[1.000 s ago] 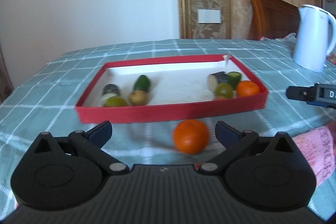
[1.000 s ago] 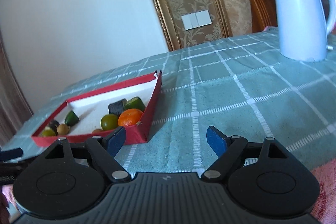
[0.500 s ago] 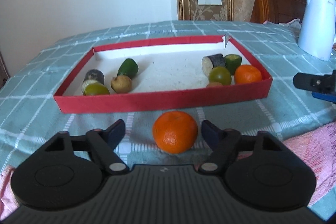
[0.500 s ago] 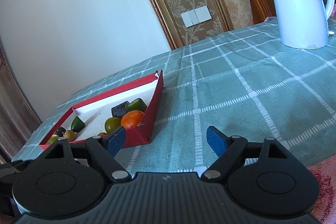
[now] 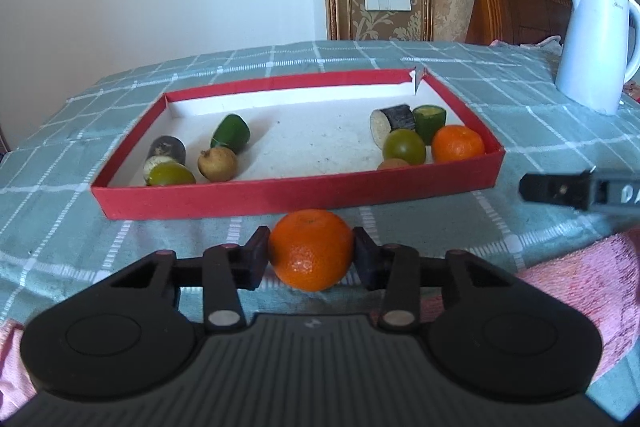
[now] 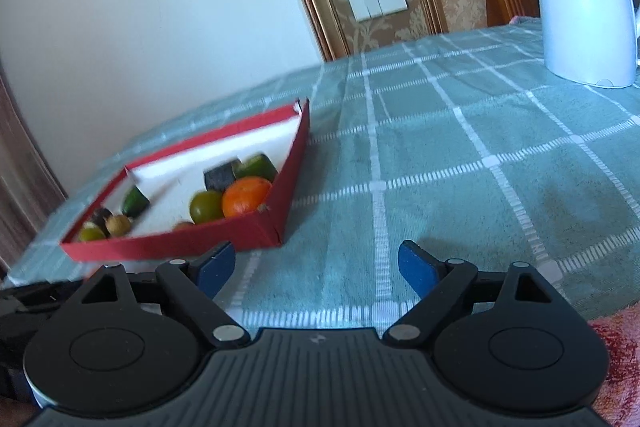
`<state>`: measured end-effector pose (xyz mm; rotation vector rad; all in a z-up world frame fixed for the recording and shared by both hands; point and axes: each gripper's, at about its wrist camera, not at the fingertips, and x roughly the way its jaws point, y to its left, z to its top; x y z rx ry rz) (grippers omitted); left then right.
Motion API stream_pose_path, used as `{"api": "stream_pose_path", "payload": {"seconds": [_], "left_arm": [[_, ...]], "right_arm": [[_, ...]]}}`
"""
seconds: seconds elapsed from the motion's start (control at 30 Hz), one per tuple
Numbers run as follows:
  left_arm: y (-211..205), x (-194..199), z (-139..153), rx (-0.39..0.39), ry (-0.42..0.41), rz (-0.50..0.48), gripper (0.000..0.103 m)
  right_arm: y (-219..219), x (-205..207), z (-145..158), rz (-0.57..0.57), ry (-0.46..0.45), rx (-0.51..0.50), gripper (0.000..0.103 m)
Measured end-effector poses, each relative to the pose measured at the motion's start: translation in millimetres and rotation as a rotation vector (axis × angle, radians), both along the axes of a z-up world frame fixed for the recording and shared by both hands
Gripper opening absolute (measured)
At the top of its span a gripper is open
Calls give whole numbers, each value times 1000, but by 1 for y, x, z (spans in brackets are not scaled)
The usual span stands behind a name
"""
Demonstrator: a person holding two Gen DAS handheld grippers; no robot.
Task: Organize fruits
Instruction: 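Carry the orange into the red tray and open the left tool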
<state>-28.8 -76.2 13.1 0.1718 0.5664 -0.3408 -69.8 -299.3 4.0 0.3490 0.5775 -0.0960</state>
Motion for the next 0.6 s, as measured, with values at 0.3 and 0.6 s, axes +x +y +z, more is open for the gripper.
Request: {"api": "stream_pose_path", "payload": {"seconds": [0.3, 0.6], "left_arm": [[8, 1, 26, 9, -76, 31, 40], [16, 42, 41, 44, -99, 155, 40]], "right_arm": [[20, 9, -1, 3, 69, -133, 92], [25, 12, -1, 8, 92, -175, 94]]}}
